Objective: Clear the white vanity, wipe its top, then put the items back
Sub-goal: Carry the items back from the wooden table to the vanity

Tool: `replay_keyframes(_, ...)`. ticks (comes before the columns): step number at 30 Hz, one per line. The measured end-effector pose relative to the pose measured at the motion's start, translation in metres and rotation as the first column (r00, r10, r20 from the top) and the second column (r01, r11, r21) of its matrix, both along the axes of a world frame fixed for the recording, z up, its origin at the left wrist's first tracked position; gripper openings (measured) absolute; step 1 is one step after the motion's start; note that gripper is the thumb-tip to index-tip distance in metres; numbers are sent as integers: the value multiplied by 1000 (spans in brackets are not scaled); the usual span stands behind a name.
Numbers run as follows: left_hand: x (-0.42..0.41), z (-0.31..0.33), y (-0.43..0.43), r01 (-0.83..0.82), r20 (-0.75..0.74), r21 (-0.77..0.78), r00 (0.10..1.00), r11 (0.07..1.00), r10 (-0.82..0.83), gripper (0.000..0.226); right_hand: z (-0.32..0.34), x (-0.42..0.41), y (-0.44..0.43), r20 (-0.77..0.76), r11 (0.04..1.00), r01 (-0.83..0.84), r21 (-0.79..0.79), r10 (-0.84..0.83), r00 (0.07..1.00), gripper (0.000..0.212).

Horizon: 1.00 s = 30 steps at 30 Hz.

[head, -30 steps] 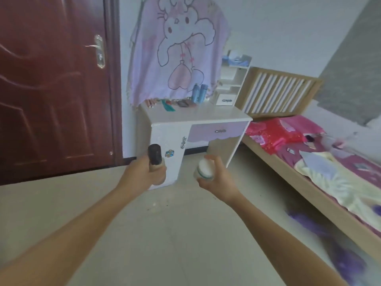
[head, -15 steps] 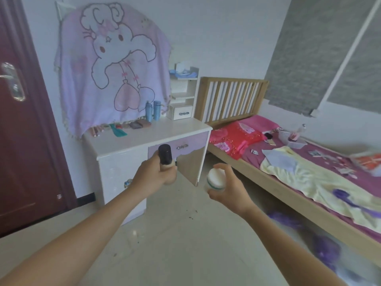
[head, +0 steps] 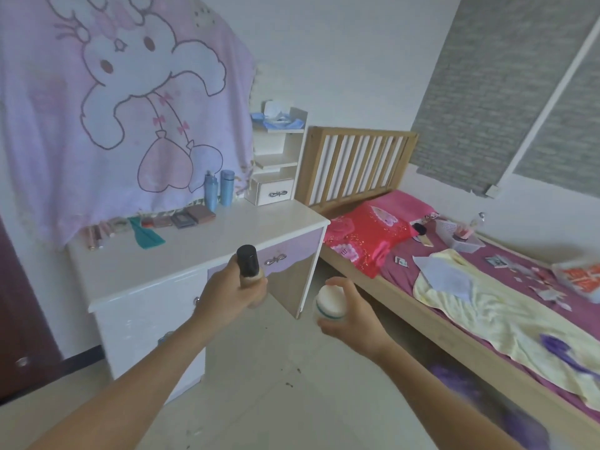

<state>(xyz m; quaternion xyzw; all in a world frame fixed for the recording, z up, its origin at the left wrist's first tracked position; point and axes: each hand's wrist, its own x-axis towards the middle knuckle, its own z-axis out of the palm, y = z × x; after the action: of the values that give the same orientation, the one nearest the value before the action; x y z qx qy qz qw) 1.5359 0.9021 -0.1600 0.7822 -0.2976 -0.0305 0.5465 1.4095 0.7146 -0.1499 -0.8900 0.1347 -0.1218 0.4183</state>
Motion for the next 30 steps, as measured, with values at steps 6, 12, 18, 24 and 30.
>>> replay_keyframes(6, 57, -48, -42, 18, -150, -8, 988, 1000, -19, 20, -45, 52, -49, -96, 998, 30, 57, -25, 995, 51)
replay_keyframes(12, 118, -48, -113, -60, -119, 32, 991, 998, 64, 15, -42, 122, -137, -14, 996, 11, 85, -10, 1000, 52)
replay_keyframes(18, 178, -37, -177, -147, -99, 60, 983, 987, 152, 19, -38, 195, -214, 19, 991, -121, 61, 120, 993, 53)
replay_keyframes(24, 211, -52, -203, -243, -197, -51, 953, 969, 229, 22, -47, 263, -242, -17, 965, -257, 48, 258, 966, 52)
replay_keyframes(30, 269, -78, -192, -443, -224, -2, 874, 897, 431, 28, -62, 346, -236, -77, 947, -307, 92, 314, 946, 51)
